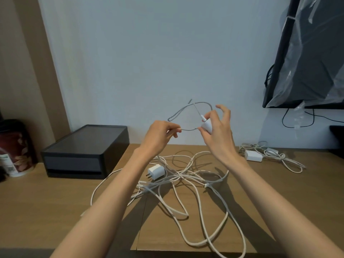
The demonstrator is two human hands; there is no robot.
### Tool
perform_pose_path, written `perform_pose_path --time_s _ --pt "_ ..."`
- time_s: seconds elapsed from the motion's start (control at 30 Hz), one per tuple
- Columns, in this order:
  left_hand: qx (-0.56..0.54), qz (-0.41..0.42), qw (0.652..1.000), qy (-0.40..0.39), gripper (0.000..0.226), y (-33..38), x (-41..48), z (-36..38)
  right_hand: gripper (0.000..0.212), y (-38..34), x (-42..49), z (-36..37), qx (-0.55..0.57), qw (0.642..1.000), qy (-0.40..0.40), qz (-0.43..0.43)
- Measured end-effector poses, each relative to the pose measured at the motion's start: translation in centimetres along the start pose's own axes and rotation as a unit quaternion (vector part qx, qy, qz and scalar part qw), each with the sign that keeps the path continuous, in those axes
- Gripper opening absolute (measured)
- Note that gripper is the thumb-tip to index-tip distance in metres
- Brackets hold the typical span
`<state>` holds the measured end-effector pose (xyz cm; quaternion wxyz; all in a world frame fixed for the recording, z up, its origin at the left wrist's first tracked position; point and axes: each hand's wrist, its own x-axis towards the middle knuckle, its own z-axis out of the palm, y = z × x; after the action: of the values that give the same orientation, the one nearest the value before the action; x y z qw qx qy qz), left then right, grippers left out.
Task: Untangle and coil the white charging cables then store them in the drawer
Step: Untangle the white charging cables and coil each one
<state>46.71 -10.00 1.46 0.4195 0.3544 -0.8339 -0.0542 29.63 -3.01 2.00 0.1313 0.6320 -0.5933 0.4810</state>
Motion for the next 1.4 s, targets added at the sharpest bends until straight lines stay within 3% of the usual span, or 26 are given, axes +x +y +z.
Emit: perform_pose_path --time_s 0.13,0.3,0.6,0.8,0.93,1.03,1.17,1.4 --pt "-0.025 0.026 0.999 -0.017 0.020 0.5 0.2 0.1 0.022 -0.2 -0.2 0.6 0.042 0.991 -0.123 0.024" --pt "-0.037 0.031 0.998 -0.035 0.017 0.7 0.2 -0.3 0.018 0.1 -0.4 1.4 0.075 0.984 -0.158 0.037" --pt "-0.160 -0.117 0.980 -0.030 0.028 -4.1 -2.2 0.7 0.020 1.5 1.4 0.3 0.244 0.955 -0.009 0.167" --pt "-0.160 -0.165 0.972 -0.048 0.030 -7.2 -2.8 0.4 0.023 3.8 1.3 -0.1 0.224 0.939 0.045 0.258" --pt "-0.112 -0.100 0.988 0.039 0.028 -4.7 -0.3 -0.4 0.021 4.1 0.6 0.4 0.123 0.969 -0.020 0.213" --pt "-0.014 0.002 1.000 0.025 0.026 -2.8 2.0 -1.0 0.023 2.9 0.7 0.3 0.116 0.978 -0.059 0.164" --pt "0.028 0.097 0.995 -0.009 0.024 -0.5 3.6 -0.6 0.024 0.6 1.6 -0.2 0.184 0.972 -0.065 0.130" --pt "0.019 0.112 0.993 -0.032 0.026 0.9 3.2 -0.1 0.022 0.4 2.0 -0.2 0.174 0.974 -0.067 0.129"
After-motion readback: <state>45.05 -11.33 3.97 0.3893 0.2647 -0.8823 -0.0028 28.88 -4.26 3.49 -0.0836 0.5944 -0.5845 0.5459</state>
